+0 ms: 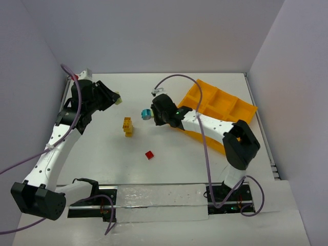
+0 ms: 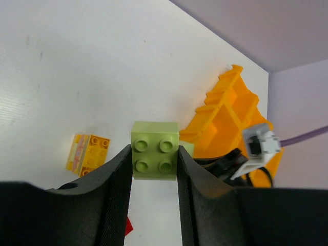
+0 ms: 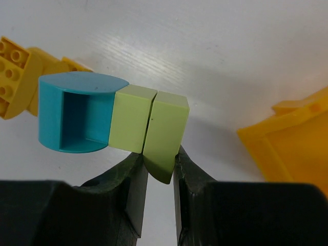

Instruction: Sort the legos into containers by color

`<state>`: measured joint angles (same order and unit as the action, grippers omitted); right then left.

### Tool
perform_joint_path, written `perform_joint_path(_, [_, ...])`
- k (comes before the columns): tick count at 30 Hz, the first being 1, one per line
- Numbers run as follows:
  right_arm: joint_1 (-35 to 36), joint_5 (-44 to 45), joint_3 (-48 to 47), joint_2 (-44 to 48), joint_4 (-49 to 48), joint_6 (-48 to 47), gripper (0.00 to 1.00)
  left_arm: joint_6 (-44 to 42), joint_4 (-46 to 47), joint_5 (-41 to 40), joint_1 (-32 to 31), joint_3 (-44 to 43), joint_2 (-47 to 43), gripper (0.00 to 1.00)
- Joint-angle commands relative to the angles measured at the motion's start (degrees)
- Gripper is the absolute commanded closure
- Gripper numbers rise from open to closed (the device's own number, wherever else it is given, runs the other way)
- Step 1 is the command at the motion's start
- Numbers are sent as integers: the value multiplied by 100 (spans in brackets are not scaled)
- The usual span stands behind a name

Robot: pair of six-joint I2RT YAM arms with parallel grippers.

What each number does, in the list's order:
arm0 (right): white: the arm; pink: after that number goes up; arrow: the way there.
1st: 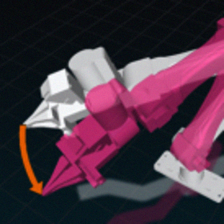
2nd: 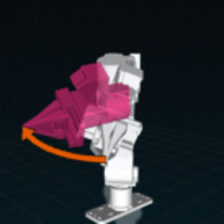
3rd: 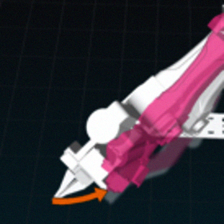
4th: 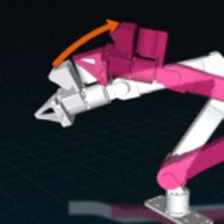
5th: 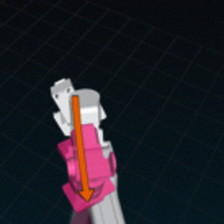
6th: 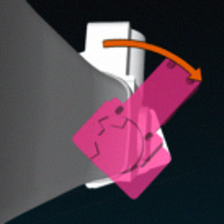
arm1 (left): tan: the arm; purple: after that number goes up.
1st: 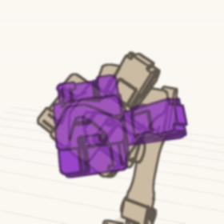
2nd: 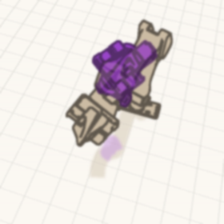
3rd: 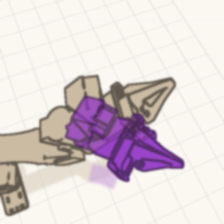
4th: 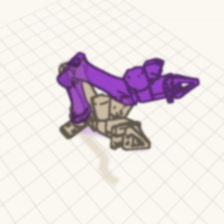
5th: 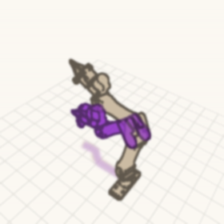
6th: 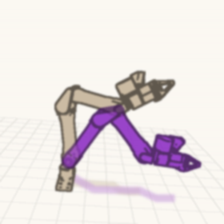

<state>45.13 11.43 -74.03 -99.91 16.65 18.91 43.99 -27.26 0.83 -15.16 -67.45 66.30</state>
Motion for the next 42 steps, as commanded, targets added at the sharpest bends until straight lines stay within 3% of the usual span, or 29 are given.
perform_joint_path(1, [75, 127, -410, -319, 163, 42, 100, -259, -496, -496, 22, -319, -65, 100])
perform_joint_path(18, [166, 28, -287, -844, 96, 109, 100, -333, -263, 7, 25, -133, 49, 100])
perform_joint_path(33, [172, 456, 425, 525, -164, 99, 100, -452, 132, 717, -29, -84, 604, 100])
perform_joint_path(42, [172, 185, 433, -90, -241, 200, 100, -619, -156, 508, -417, -706, 1200, 100])
